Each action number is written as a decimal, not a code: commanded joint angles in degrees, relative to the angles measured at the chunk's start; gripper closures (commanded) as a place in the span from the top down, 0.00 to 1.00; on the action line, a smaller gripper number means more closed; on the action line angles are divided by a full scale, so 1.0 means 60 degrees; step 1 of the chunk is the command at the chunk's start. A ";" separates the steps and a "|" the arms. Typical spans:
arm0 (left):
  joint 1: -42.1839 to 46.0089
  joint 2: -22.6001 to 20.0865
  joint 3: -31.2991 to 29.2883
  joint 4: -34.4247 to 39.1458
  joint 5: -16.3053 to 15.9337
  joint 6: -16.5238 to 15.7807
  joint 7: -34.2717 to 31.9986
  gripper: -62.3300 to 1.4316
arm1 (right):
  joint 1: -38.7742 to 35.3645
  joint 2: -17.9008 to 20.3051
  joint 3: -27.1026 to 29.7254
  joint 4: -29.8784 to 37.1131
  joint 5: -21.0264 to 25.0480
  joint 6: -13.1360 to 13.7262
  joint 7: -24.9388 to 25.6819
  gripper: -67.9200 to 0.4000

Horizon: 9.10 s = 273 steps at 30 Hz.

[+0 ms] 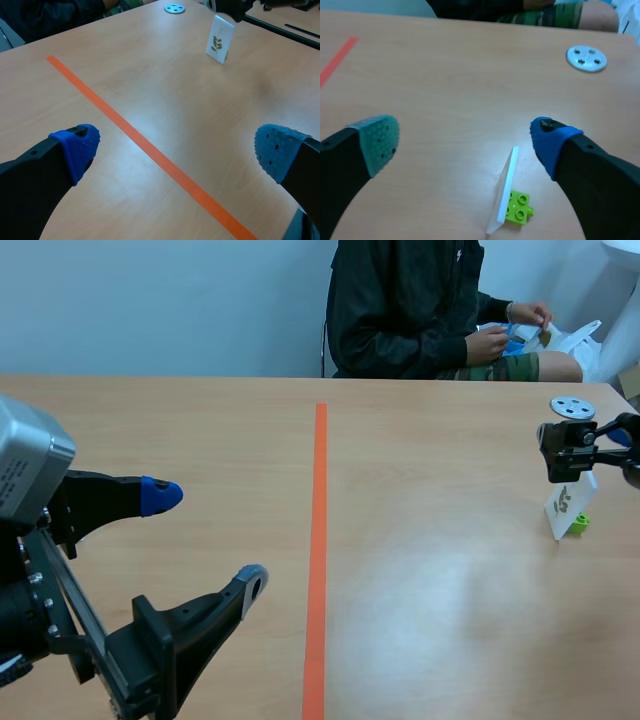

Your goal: Sort the leaf by its shape. The table is split by an orange tape line. A compound leaf with several leaflets goes to the left side, a simple leaf with one blade goes to the right side. Return to the home posture when a red brick is placed on the table.

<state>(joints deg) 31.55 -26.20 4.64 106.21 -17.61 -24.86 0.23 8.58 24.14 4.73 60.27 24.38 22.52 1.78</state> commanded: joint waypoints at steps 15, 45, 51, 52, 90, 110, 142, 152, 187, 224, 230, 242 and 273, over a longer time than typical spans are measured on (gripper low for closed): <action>-0.0047 -0.0033 -0.0025 0.0040 -0.0124 0.0011 -0.0135 1.00 | -0.2703 0.0678 0.0353 0.5348 0.1490 0.0226 -0.2299 1.00; -0.0047 -0.0033 -0.0029 0.0040 -0.0124 0.0958 -0.0022 1.00 | -0.5734 0.0812 -0.0386 0.8419 0.2787 0.1042 -0.3271 1.00; -0.0044 -0.0033 -0.0029 0.0040 -0.0127 0.0954 -0.0026 1.00 | -0.5770 0.0816 -0.0426 0.8408 0.2769 0.1038 -0.3115 1.00; -0.0044 -0.0033 -0.0029 0.0040 -0.0127 0.0951 -0.0026 1.00 | -0.5770 0.0812 -0.0426 0.8378 0.2769 0.1038 -0.3140 1.00; -0.0047 -0.0033 -0.0029 0.0040 -0.0131 0.0947 -0.0029 1.00 | -0.5905 0.0474 -0.0634 0.8357 0.1963 0.0965 -0.3246 1.00; -0.0047 -0.0062 -0.0025 0.0040 -0.0131 0.0940 -0.0029 1.00 | -0.5905 0.0474 -0.0630 0.8357 0.1971 0.0605 -0.3249 1.00; -0.1235 -0.0058 0.0004 -0.1872 0.0393 -0.0244 -0.0186 1.00 | -0.5905 0.0474 -0.0630 0.8357 0.1963 0.0605 -0.3246 1.00; -0.2732 -0.0040 0.1344 -0.4102 0.0506 -0.0572 -0.1137 1.00 | -0.5905 0.0474 -0.0630 0.8357 0.1931 0.0605 -0.3249 1.00; -0.6189 0.1716 0.4539 -0.8429 0.2838 0.0266 -0.3577 0.98 | -0.5905 0.0474 -0.0630 0.8357 0.1712 0.0608 -0.3359 1.00; -0.4681 0.1603 0.3534 -0.5592 0.1745 0.1523 -0.2339 0.08 | -0.5901 0.0474 -0.0630 0.8357 0.1716 0.0608 -0.3384 1.00; -0.3118 0.1610 0.1993 -0.4160 0.1202 0.1519 -0.2055 0.08 | -0.5901 0.0474 -0.0630 0.8357 0.1716 0.0608 -0.3384 1.00; -0.1311 0.1719 -0.0535 -0.3566 0.0087 0.1530 -0.1858 0.08 | -0.5898 0.0474 -0.0630 0.8357 0.1716 0.0608 -0.3348 1.00; -0.2557 0.1719 -0.1814 -0.6058 -0.0291 0.2561 -0.1898 0.08 | -0.5898 0.0474 -0.0630 0.8357 0.1716 0.0608 -0.3304 1.00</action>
<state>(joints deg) 16.95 -16.16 -6.17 69.32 -19.14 -9.43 -10.09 -26.72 26.37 0.95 110.26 34.26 26.17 -19.18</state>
